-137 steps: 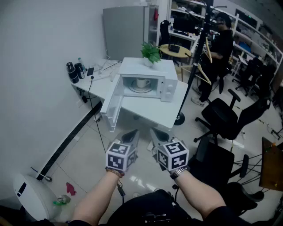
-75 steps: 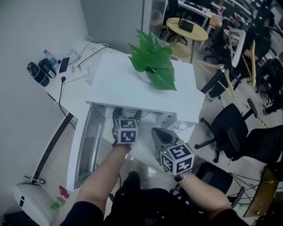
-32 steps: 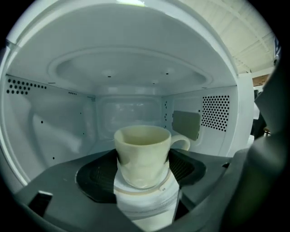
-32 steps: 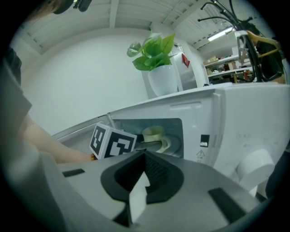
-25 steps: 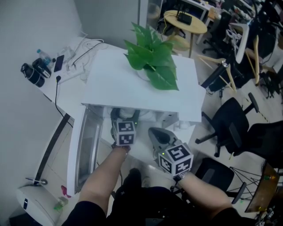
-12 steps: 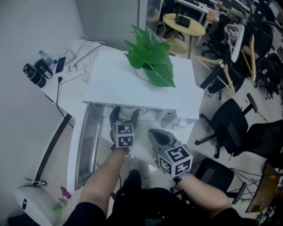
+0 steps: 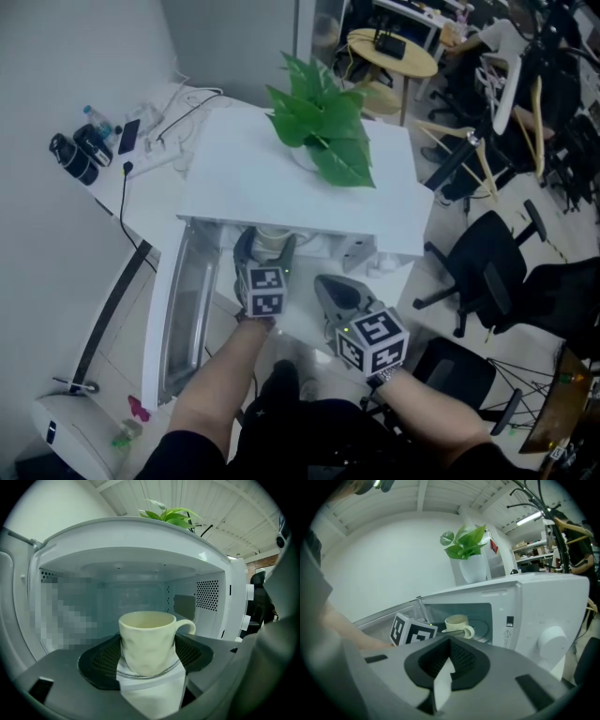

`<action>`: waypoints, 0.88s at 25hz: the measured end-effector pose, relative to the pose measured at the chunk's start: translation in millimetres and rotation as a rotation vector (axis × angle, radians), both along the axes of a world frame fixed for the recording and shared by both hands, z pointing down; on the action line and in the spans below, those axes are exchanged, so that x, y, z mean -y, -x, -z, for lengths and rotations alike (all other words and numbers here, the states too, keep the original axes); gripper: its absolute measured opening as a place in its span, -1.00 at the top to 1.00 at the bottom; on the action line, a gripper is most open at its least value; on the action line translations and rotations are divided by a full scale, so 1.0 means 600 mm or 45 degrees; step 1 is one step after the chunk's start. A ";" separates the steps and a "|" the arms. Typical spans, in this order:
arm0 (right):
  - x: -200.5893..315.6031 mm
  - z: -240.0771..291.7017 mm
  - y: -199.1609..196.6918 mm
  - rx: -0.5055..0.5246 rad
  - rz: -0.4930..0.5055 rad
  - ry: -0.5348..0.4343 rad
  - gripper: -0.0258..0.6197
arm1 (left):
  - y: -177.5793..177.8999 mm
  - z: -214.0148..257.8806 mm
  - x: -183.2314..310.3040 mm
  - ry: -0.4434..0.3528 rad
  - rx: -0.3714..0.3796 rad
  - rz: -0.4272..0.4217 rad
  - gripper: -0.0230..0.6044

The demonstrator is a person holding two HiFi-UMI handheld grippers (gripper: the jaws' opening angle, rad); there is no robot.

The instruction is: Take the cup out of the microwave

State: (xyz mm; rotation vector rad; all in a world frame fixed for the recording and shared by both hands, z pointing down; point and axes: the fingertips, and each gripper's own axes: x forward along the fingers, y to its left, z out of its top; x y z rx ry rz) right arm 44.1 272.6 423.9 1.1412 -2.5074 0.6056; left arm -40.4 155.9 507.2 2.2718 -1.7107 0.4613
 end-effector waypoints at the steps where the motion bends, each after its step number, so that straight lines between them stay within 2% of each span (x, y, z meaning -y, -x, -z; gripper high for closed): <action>1: 0.001 -0.001 0.000 -0.001 0.000 0.001 0.88 | -0.001 0.001 0.001 -0.004 -0.004 -0.001 -0.22; 3: 0.001 -0.002 0.000 -0.001 0.001 0.002 0.88 | -0.003 0.002 0.002 -0.017 -0.014 -0.006 -0.23; 7: 0.002 -0.004 0.001 0.000 0.003 0.006 0.88 | -0.007 0.004 0.011 -0.026 -0.017 -0.012 -0.40; 18: 0.009 -0.012 -0.002 0.007 -0.003 0.025 0.88 | -0.021 -0.008 0.029 0.019 -0.002 -0.080 -0.39; 22: 0.010 -0.012 -0.005 0.009 -0.009 0.022 0.88 | -0.019 -0.005 0.028 0.008 -0.012 -0.058 -0.35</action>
